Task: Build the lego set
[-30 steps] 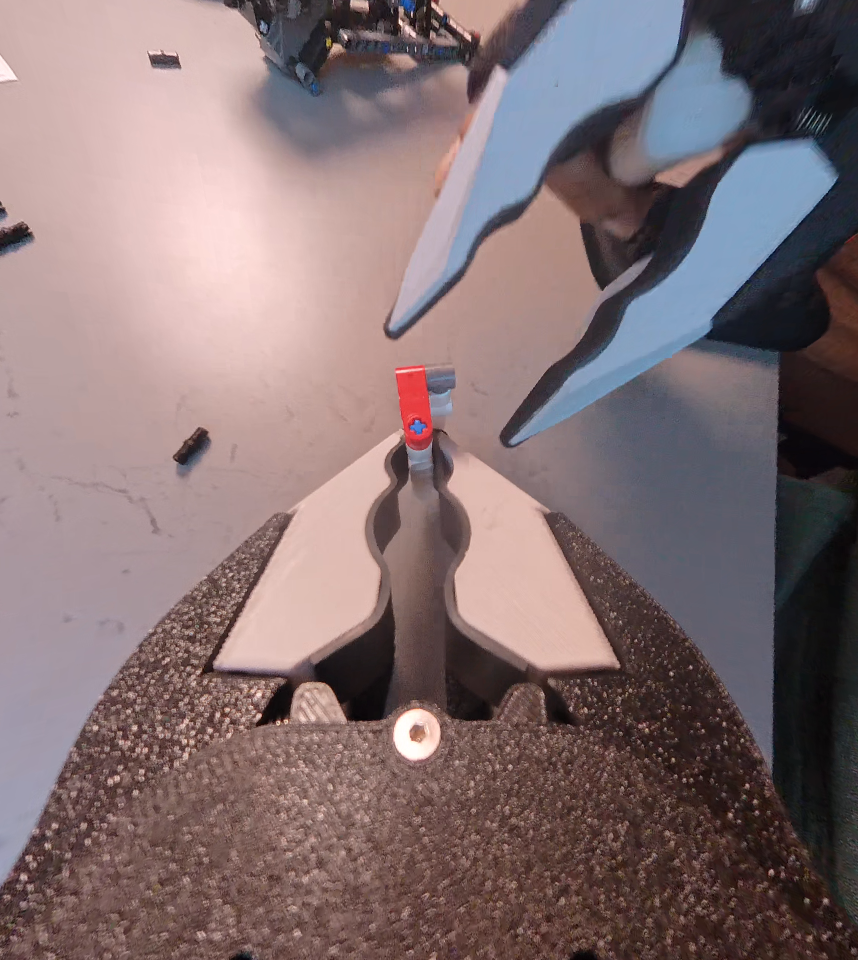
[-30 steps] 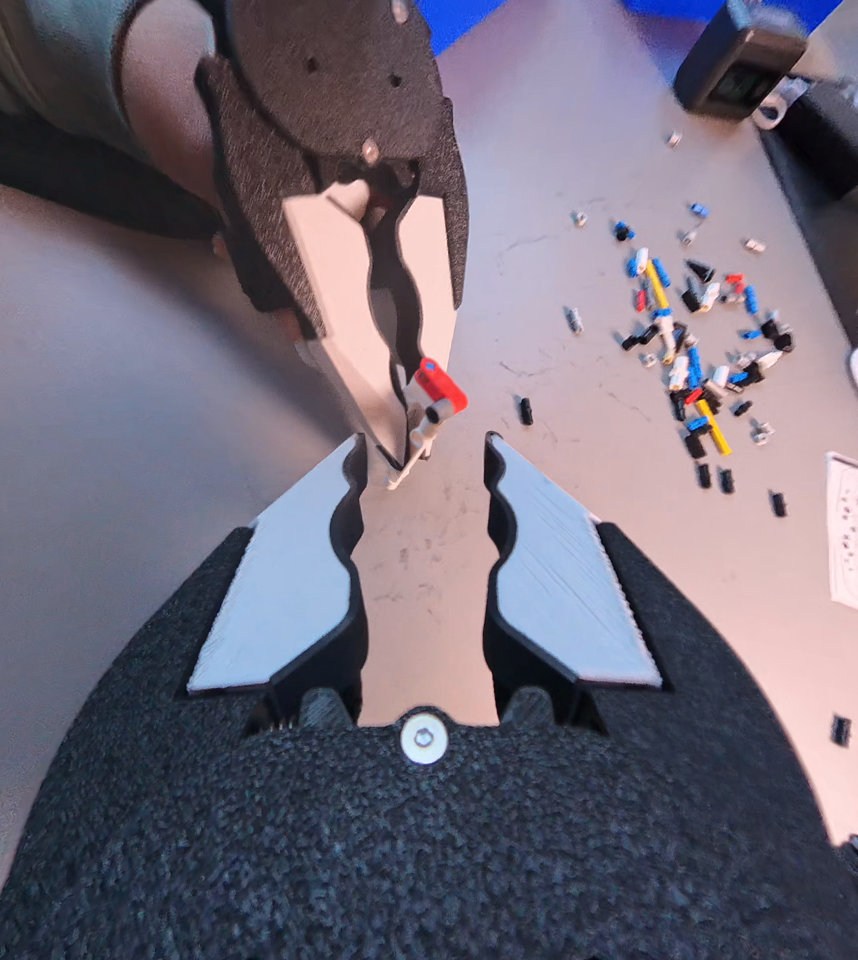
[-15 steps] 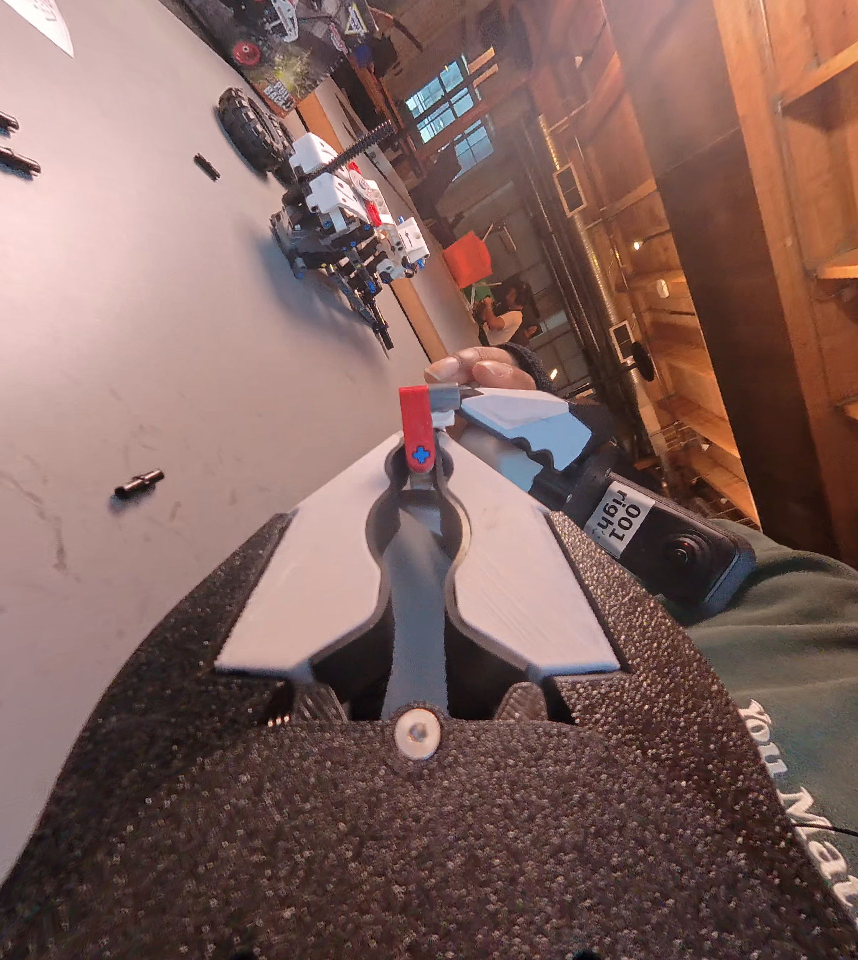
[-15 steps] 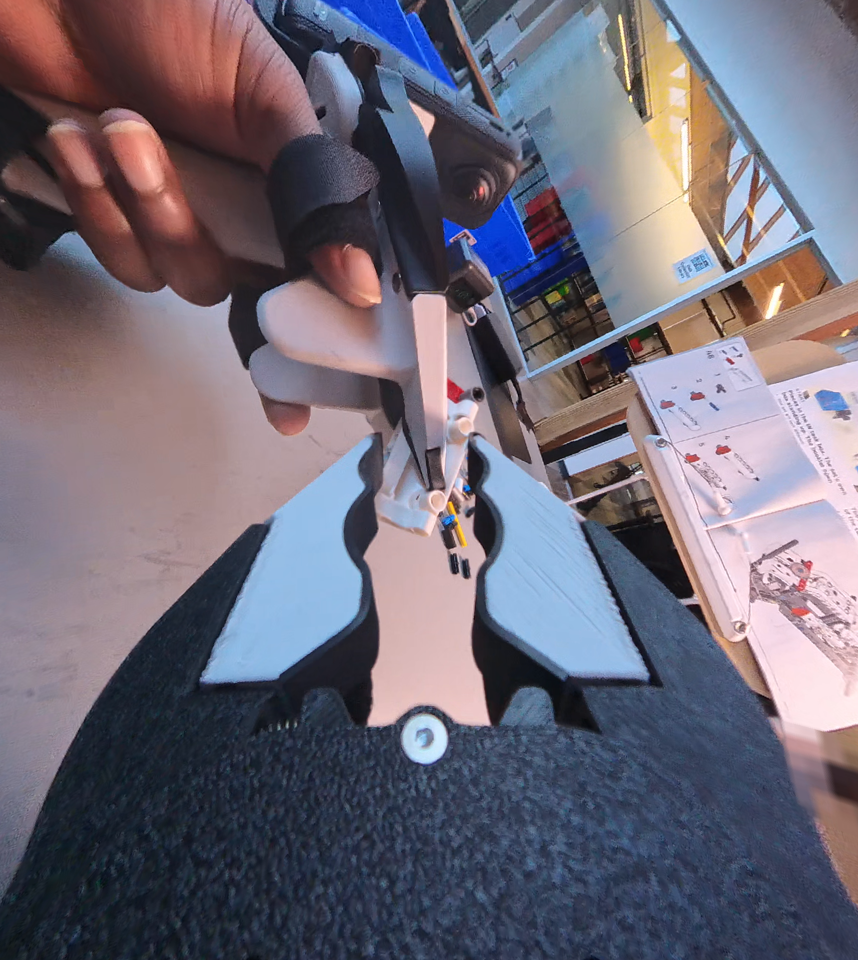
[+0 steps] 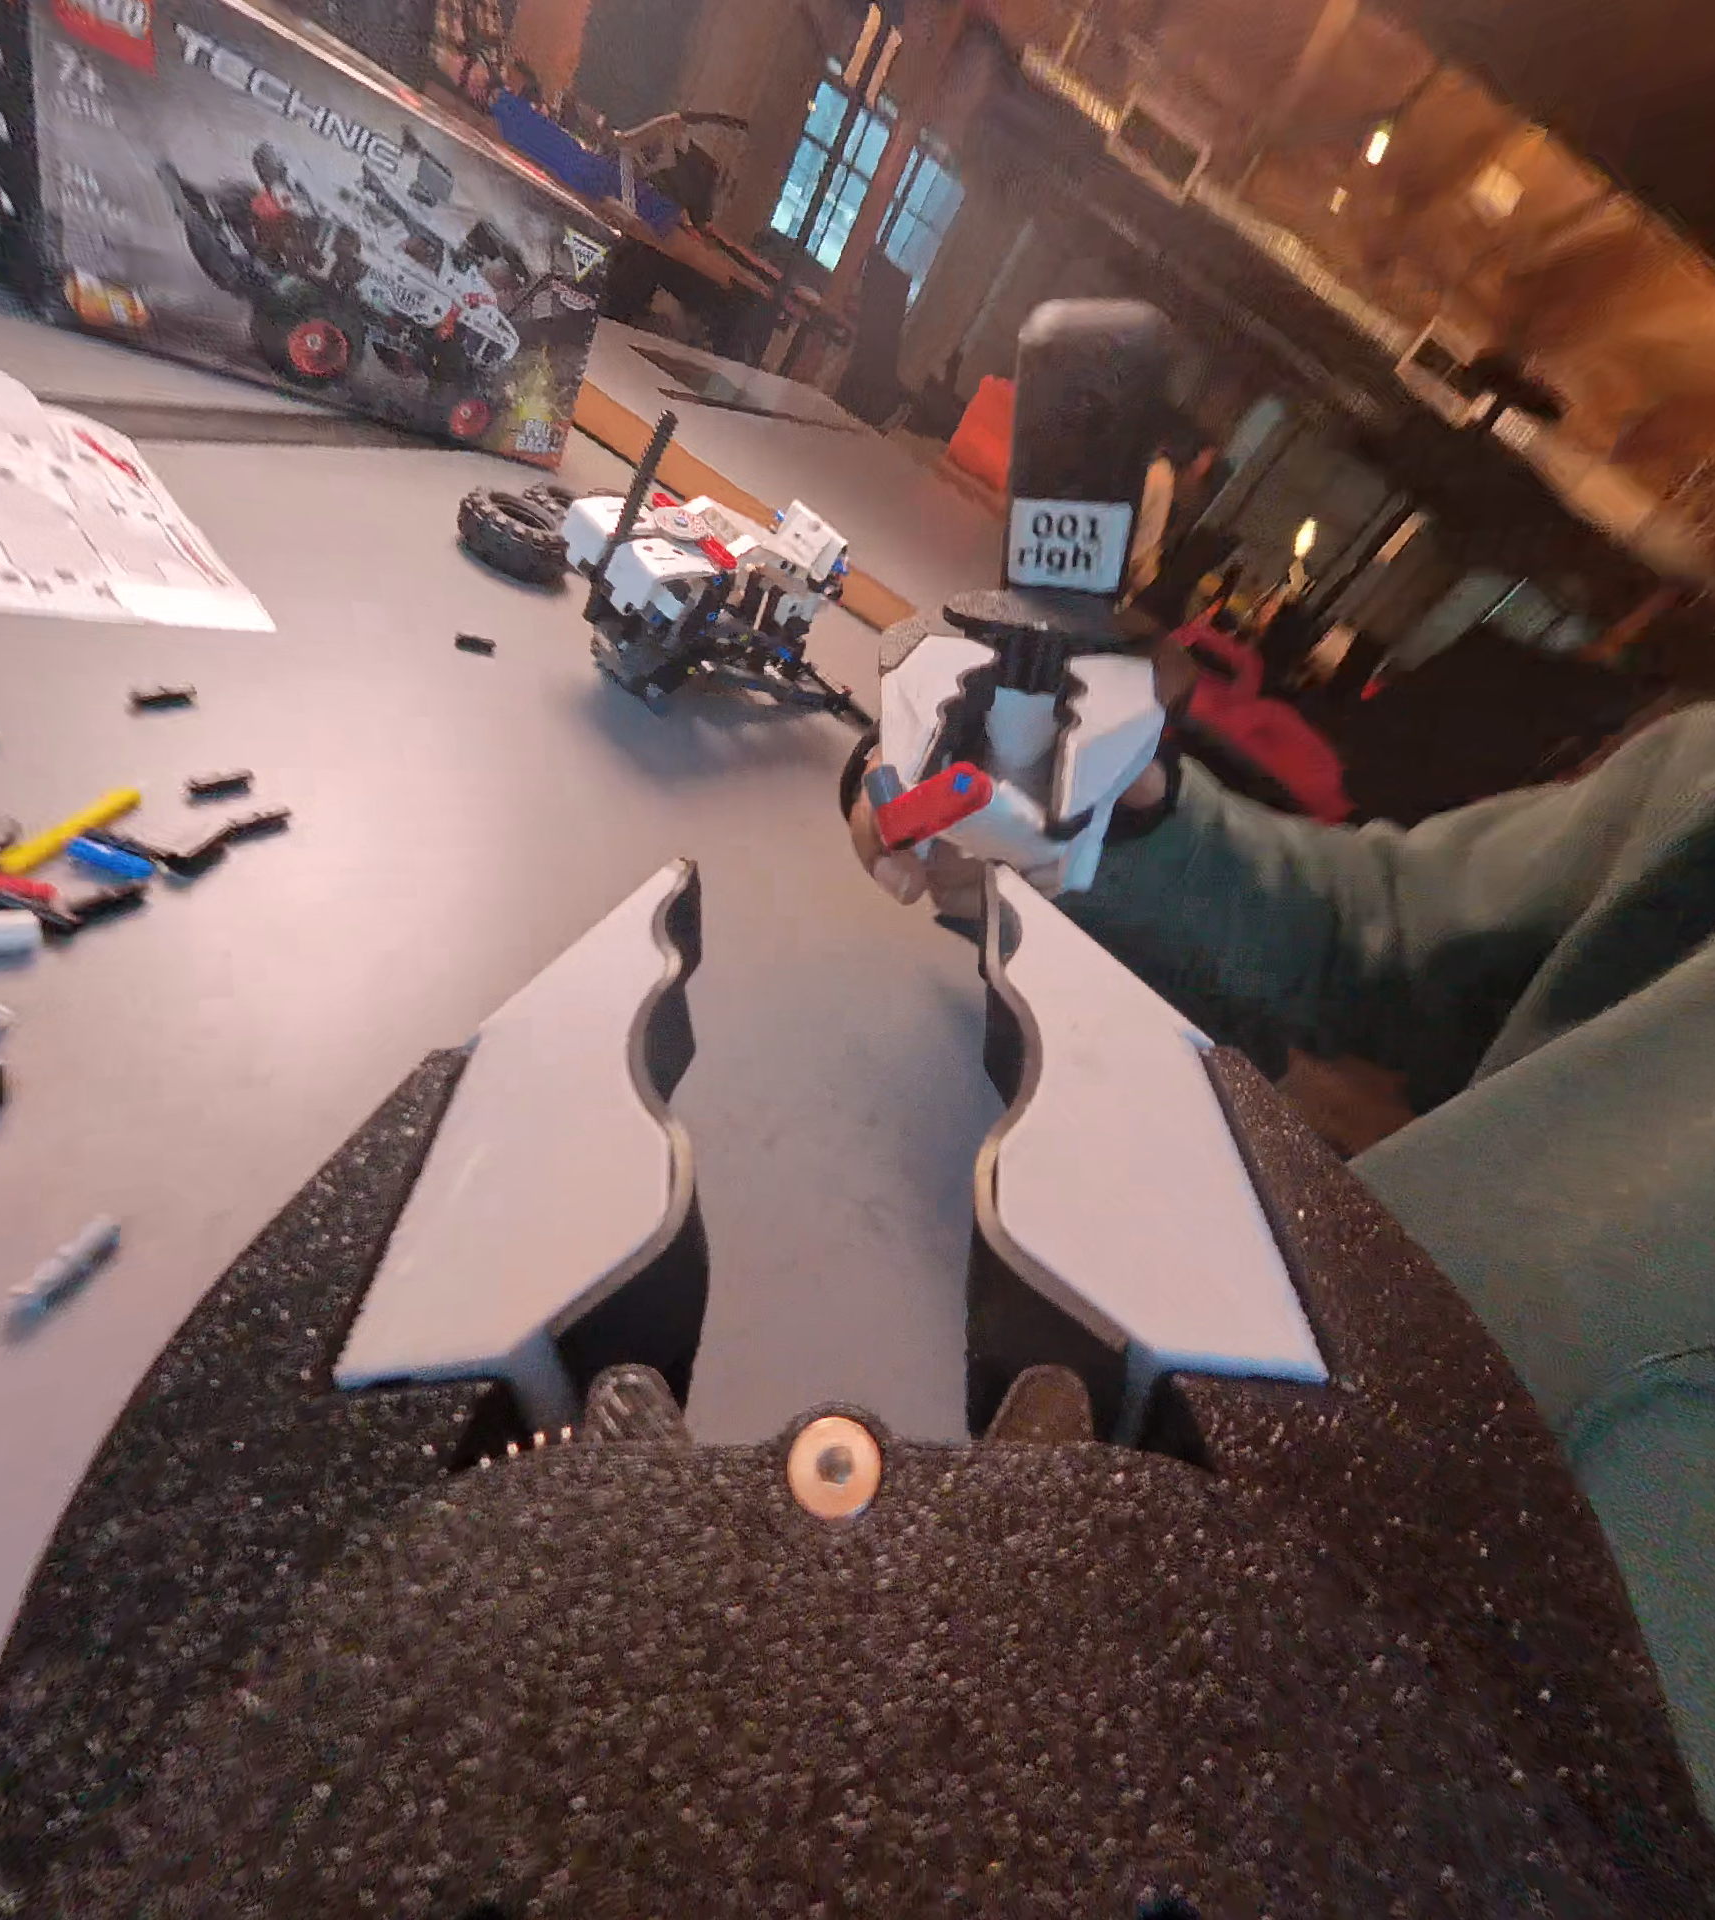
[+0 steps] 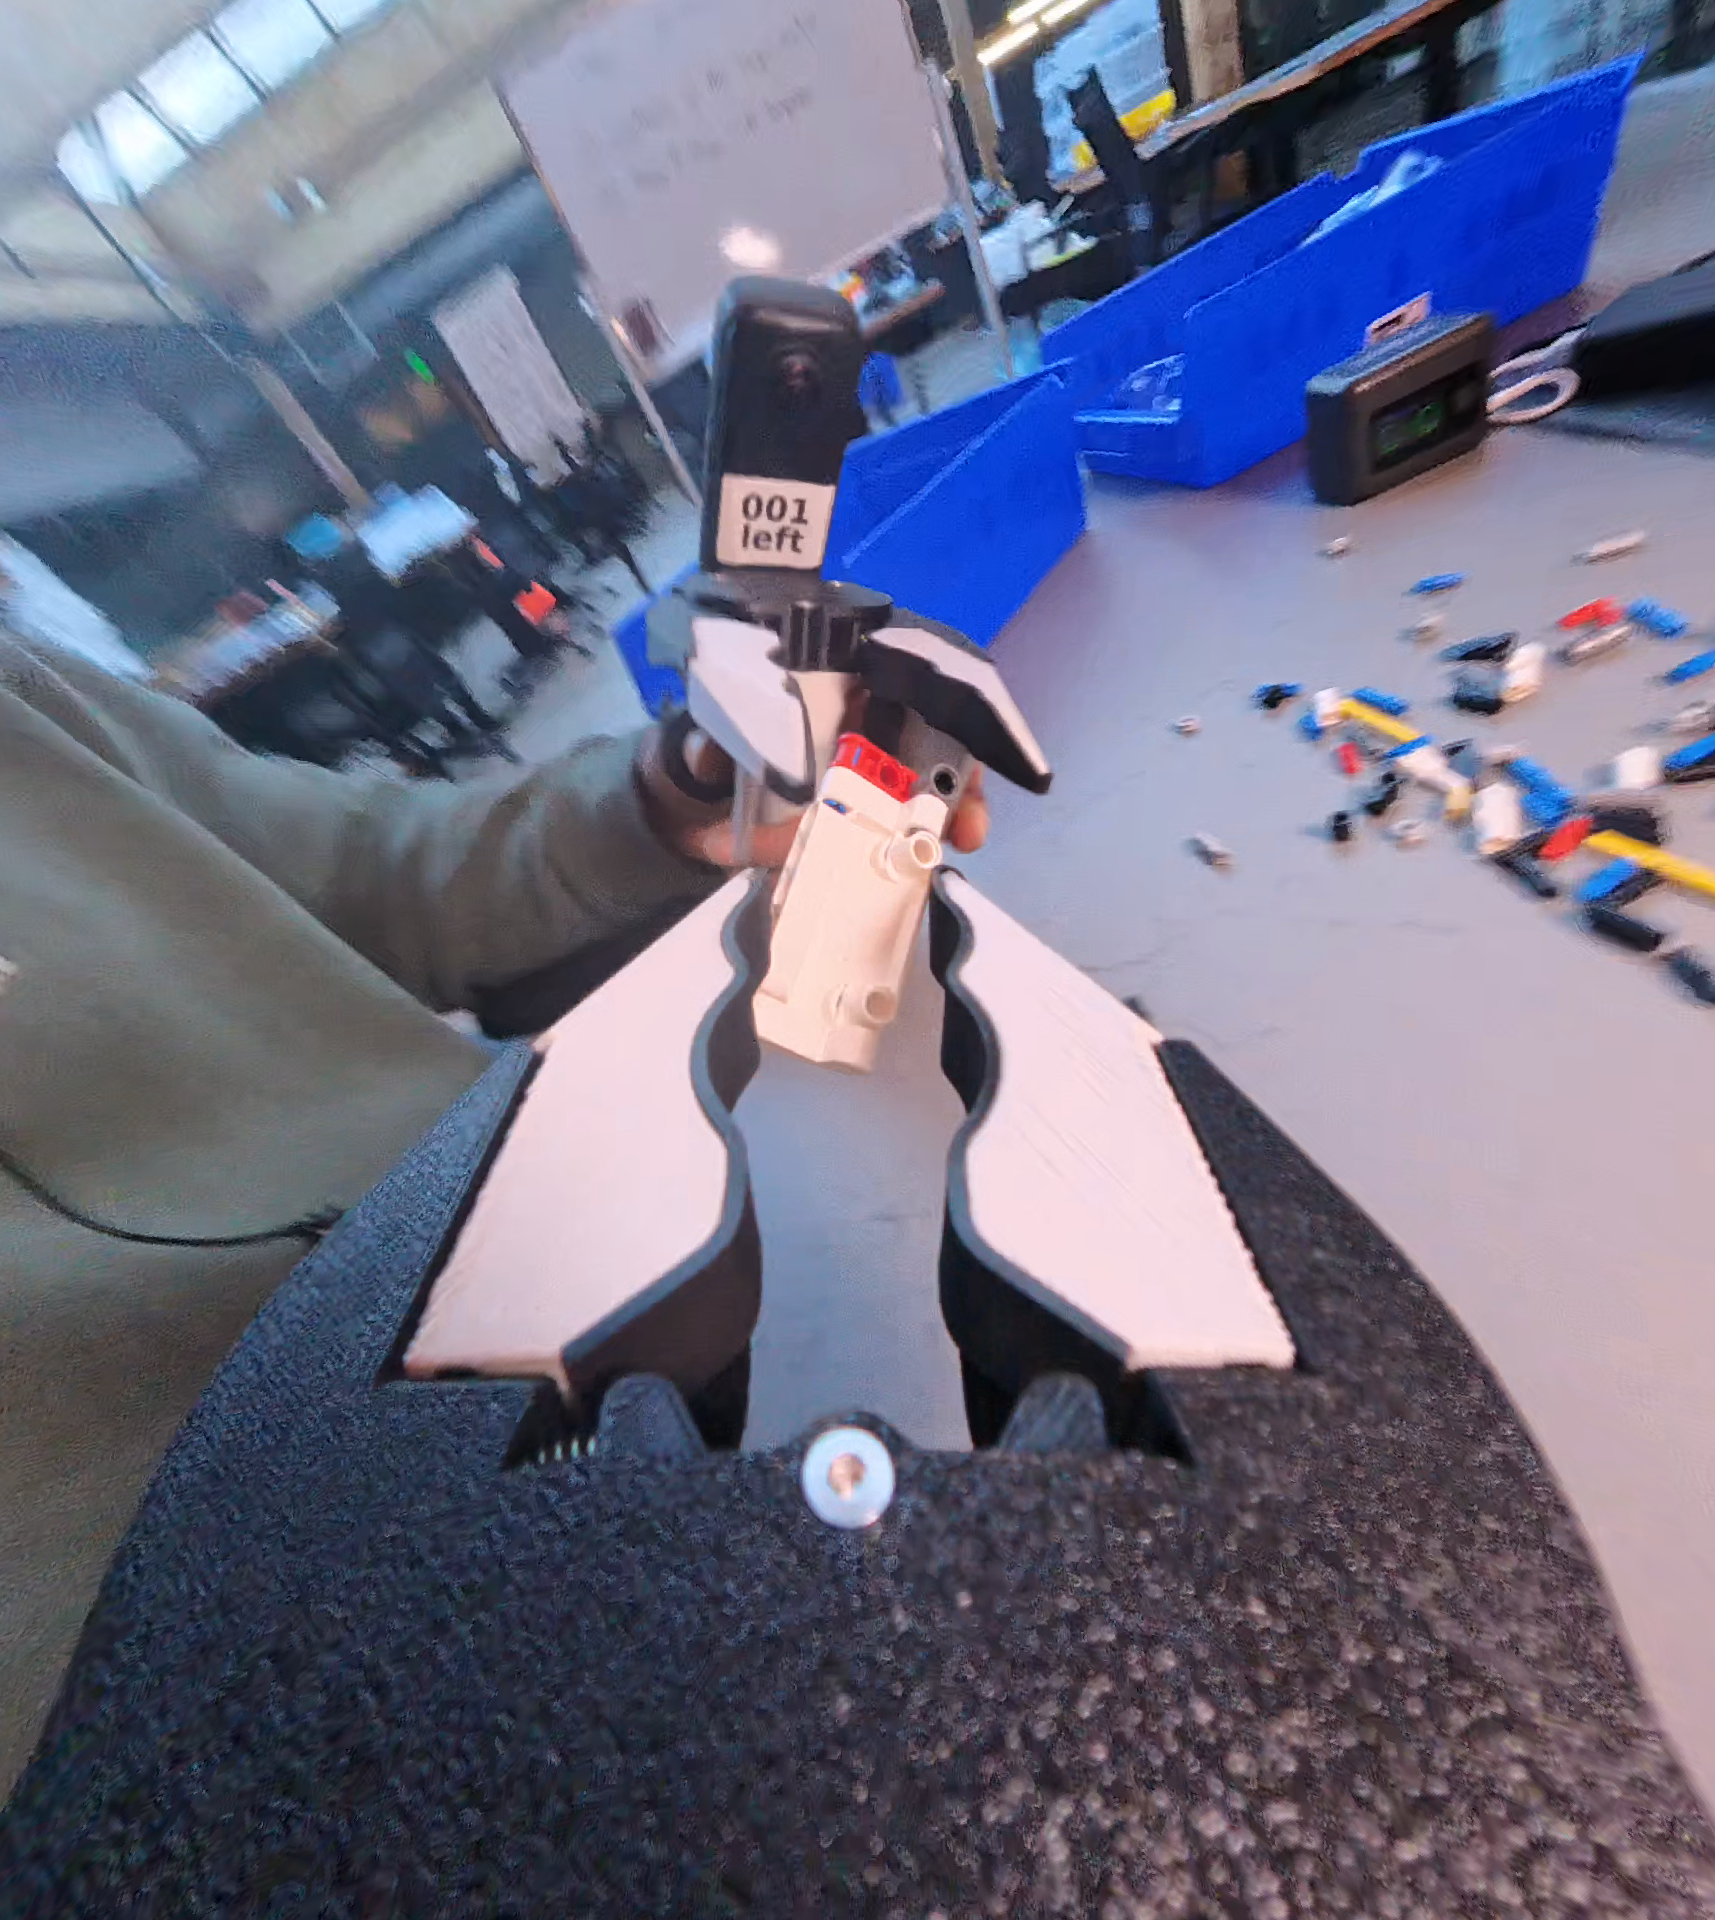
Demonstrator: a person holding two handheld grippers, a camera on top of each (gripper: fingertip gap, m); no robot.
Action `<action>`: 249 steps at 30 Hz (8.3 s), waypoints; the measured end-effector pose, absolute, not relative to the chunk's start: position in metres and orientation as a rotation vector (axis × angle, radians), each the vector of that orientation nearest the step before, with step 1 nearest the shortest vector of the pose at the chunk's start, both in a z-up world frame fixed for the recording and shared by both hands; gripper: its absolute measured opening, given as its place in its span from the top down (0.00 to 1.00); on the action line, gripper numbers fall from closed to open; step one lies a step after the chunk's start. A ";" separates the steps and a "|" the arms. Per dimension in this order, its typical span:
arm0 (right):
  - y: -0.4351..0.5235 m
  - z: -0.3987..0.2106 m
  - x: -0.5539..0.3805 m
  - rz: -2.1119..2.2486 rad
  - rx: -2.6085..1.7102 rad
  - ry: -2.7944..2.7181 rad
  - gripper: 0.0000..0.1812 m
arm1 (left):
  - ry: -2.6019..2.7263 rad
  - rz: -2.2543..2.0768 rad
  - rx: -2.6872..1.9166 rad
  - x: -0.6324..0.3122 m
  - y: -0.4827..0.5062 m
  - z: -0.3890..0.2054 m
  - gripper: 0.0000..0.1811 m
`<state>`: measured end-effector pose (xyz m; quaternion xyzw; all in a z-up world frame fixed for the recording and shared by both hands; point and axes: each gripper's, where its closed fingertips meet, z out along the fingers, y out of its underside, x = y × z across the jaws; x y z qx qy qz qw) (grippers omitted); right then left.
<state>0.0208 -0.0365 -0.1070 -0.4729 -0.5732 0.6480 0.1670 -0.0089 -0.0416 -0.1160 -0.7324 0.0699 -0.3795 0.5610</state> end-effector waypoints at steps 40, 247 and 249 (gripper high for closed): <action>-0.042 -0.223 0.036 0.860 -1.081 -2.320 0.82 | 0.069 -0.412 -1.925 -0.072 -0.043 -0.144 0.75; -0.024 -0.085 0.008 1.466 -1.039 -1.578 1.00 | 0.380 -0.717 -1.680 0.015 -0.029 -0.091 1.00; -0.024 -0.084 0.009 1.511 -1.054 -1.577 1.00 | 0.384 -0.713 -1.680 0.015 -0.029 -0.091 1.00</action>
